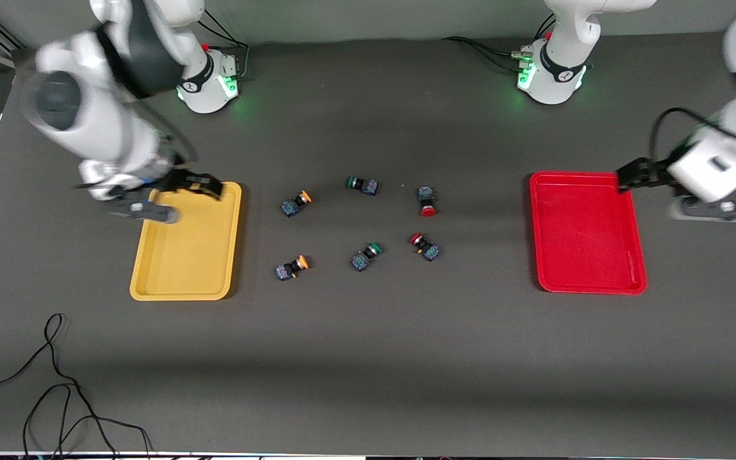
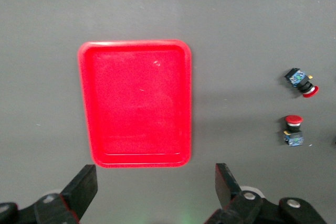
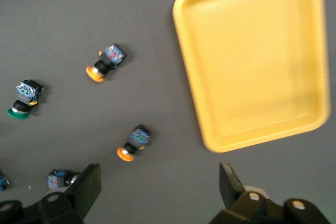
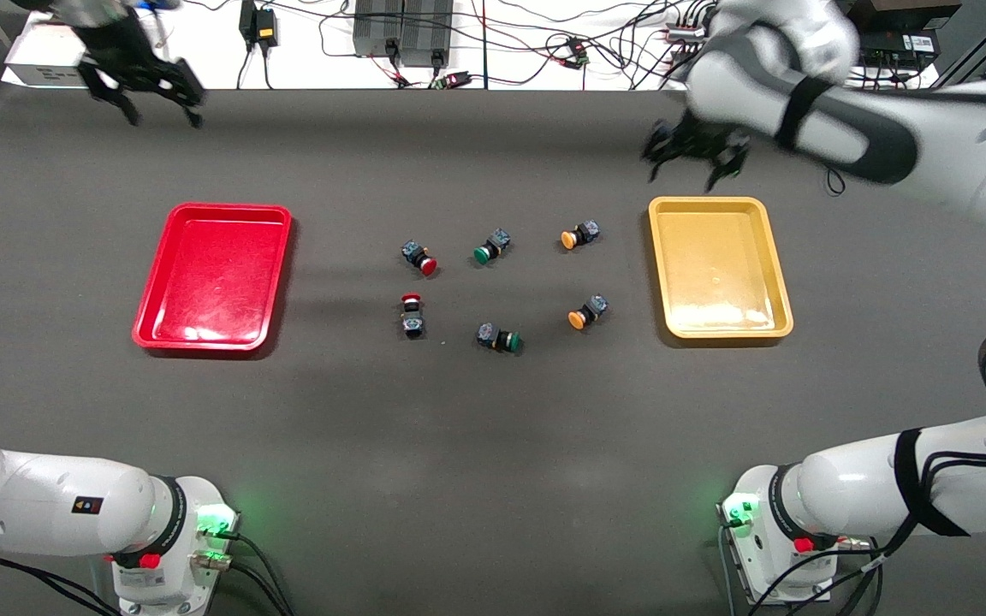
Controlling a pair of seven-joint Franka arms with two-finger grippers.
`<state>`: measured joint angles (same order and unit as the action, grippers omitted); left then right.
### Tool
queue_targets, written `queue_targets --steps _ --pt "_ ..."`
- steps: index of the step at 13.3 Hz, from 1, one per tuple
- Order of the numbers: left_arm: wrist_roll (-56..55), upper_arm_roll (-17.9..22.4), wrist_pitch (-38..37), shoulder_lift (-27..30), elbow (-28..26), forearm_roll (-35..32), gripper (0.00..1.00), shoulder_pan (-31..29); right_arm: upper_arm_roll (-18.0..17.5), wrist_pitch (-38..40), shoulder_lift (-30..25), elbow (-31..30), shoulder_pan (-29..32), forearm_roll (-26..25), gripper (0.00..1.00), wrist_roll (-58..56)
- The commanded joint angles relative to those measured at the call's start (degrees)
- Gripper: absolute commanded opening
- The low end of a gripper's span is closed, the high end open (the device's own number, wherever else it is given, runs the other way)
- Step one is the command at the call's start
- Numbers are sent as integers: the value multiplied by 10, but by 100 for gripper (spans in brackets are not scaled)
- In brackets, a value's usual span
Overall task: Place red and yellow buttons in trays
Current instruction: 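Grasp an orange button with the right gripper while the left gripper grasps a red button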
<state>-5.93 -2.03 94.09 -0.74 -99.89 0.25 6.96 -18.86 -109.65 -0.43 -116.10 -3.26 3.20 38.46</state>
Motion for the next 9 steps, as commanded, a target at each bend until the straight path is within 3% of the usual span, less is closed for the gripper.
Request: queue_targets --steps 1,6,9 --pt "-90 -2 47 35 -79 17 100 80 -29 -60 34 -42 4 2 100 103" --pt "-354 -30 170 21 -121 25 100 248 -68 -200 142 -101 -9 2 100 224" --pt "-392 -31 200 -1 -127 25 100 299 -68 -251 186 -125 -10 2 100 243"
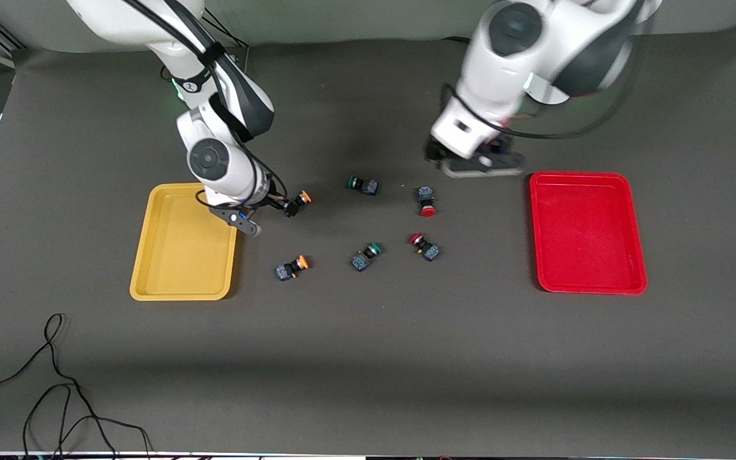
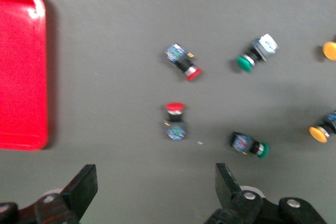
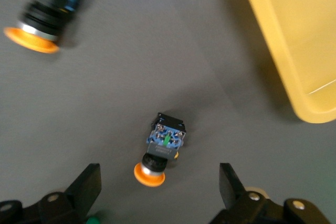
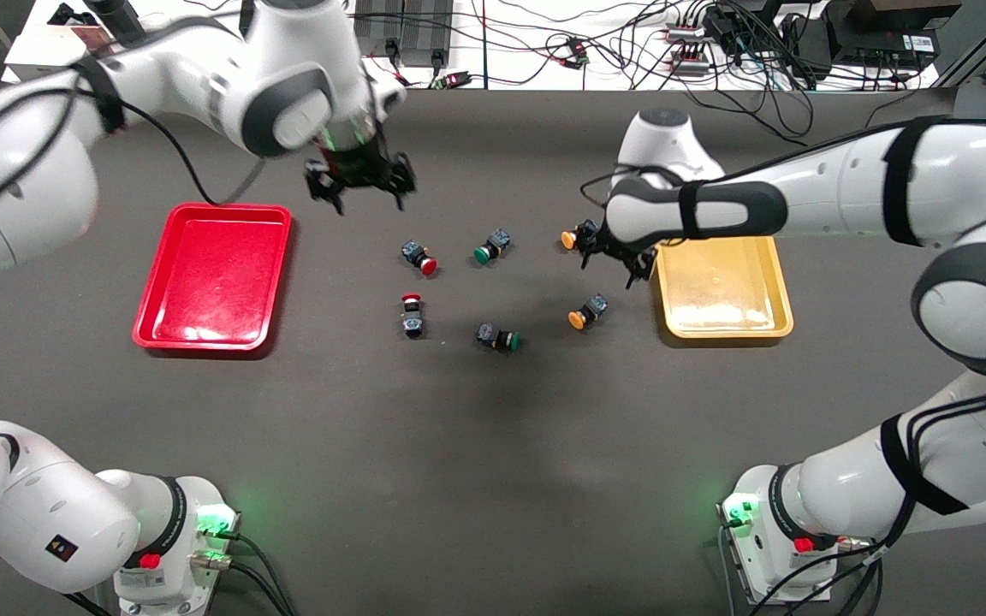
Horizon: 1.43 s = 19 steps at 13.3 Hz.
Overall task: Place red and yellow buttons in trays
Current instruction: 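Grasp an orange button with the right gripper while the left gripper grasps a red button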
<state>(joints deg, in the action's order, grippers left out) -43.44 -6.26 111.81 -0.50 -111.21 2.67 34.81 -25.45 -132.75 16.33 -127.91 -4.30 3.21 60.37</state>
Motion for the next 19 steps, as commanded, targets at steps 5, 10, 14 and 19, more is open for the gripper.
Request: queue_targets --steps 5,10,14,19 --pt "-49 13 209 -71 -132 -6 100 61 -2 -69 68 -17 -9 -2 100 43" --pt "-71 18 341 -218 -139 -15 100 74 -2 -85 70 -28 -10 -15 71 44" --pt "-69 34 366 -252 -138 -30 98 73 -1 -86 72 -28 -9 -15 42 43" --pt "-74 34 351 -243 -132 -25 7 72 -1 -58 38 -25 -7 -15 34 41"
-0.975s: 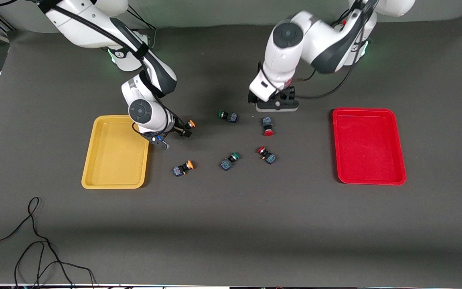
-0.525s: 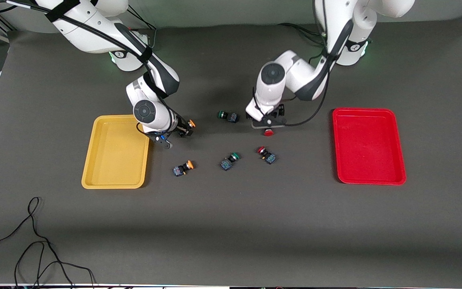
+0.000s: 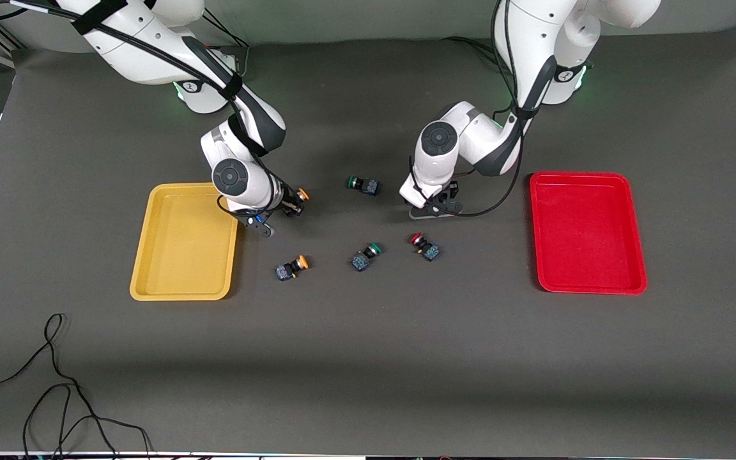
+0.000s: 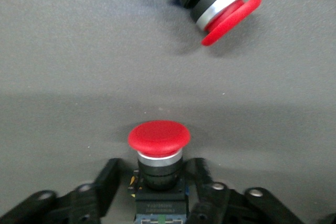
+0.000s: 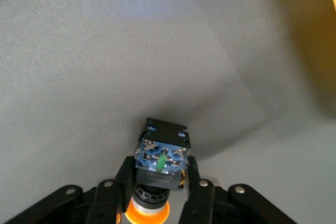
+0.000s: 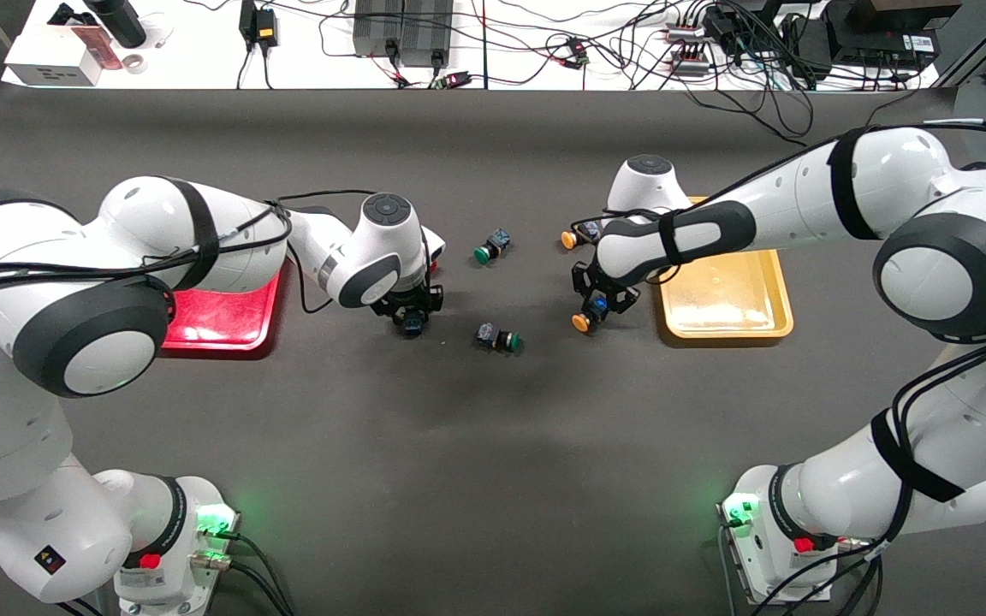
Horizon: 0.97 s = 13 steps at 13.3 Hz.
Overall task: Place red and yellow buttons in trays
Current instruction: 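Place the orange button in the yellow tray while the left gripper places red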
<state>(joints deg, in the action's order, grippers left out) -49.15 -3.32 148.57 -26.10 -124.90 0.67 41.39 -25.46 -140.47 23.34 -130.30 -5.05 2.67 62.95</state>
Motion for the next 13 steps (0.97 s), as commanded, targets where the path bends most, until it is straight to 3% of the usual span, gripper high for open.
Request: queue_targets --steps 1,3,5,8,10,13 --pt "-17 4 -21 16 5 -2 3 6 -1 40 -52 0 0 -10 34 10" --pt "-17 4 -78 31 34 -1 3 -3 3 78 -98 -1 4 -10 33 -19" --pt "-9 2 -186 72 82 2 3 -25 26 119 -141 -3 9 -10 33 -73" --pt "31 3 -294 156 118 35 3 -65 101 164 -192 -13 8 -10 33 -209" --pt "81 4 -346 204 115 42 3 -121 136 160 -218 -45 8 -21 33 -271" --pt "188 4 -407 237 102 38 3 -233 220 110 -227 -90 8 -49 33 -366"
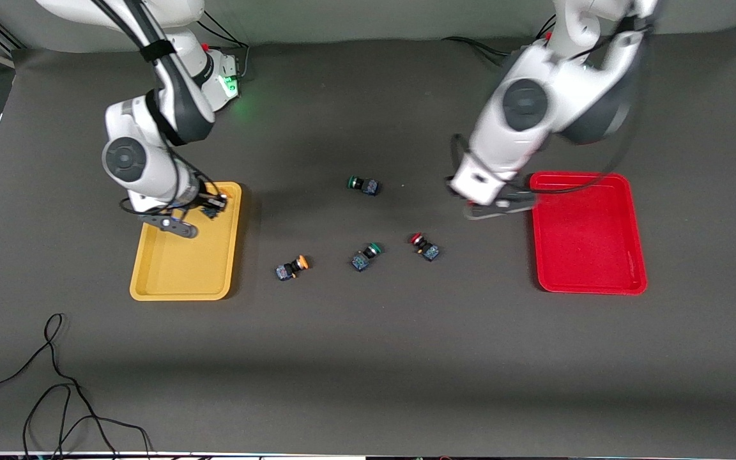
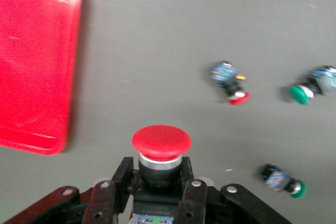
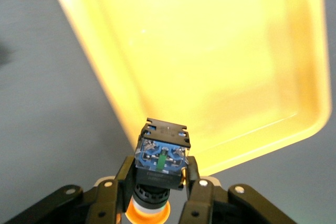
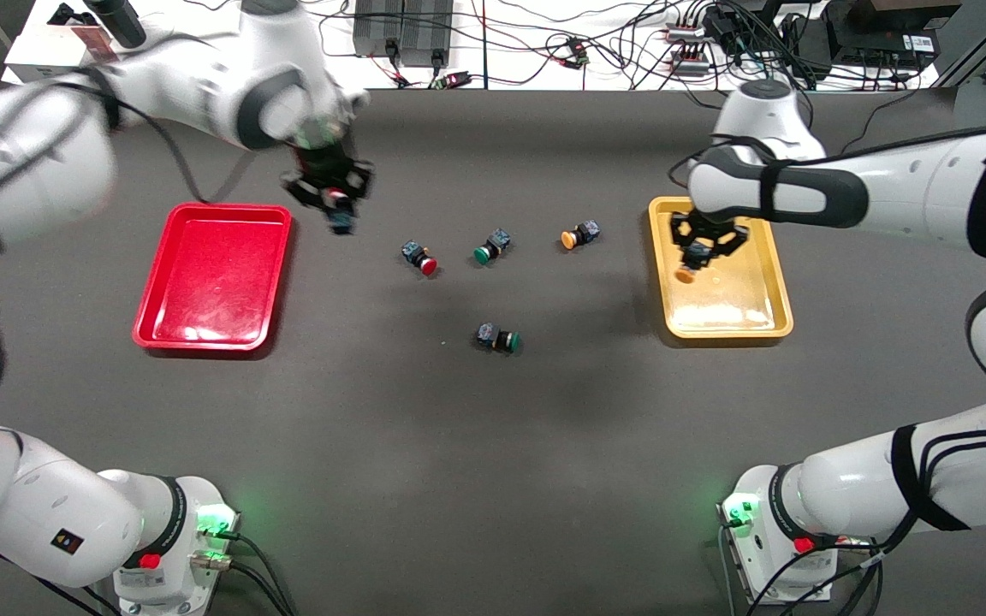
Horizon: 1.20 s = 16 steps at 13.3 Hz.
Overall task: Place red and yellow buttons in trays
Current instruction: 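Place the orange button in the yellow tray while the left gripper places red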
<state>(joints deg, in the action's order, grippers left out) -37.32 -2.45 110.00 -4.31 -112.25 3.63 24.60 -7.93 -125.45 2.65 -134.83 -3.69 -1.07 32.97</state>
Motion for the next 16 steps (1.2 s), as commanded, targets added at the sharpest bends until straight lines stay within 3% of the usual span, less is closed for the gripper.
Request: queue_targets --steps 1,2,4,7,9,11,12,13,15,16 --pt "117 -3 -28 24 -37 2 3 -102 86 -86 -15 -70 -5 -11 33 -113" --pt "167 -3 -23 27 -49 -11 4 -144 114 -135 -6 -95 -5 -11 33 -151" --pt "244 -3 7 14 -66 -28 4 -194 131 -192 39 -107 -4 -11 33 -170" --pt "272 -3 147 -55 -119 -53 6 -226 134 -228 87 -108 -4 -11 36 -174" --pt "271 -3 238 -121 -139 -64 8 -227 135 -226 85 -106 -4 -10 100 -172" --pt "272 -3 285 -154 -148 -64 13 -233 136 -217 68 -103 -4 -9 100 -169" --pt "272 -3 283 -153 -147 -64 29 -233 136 -201 54 -98 -5 -8 100 -164" --pt "273 -3 276 -151 -142 -64 96 -234 132 -182 41 -84 -5 -6 100 -163" --pt "273 -3 237 -133 -121 -64 100 -234 126 -141 38 -38 -9 -4 100 -143" --pt "275 -3 174 -114 -92 -64 100 -234 107 -120 41 -13 -9 -3 100 -122"
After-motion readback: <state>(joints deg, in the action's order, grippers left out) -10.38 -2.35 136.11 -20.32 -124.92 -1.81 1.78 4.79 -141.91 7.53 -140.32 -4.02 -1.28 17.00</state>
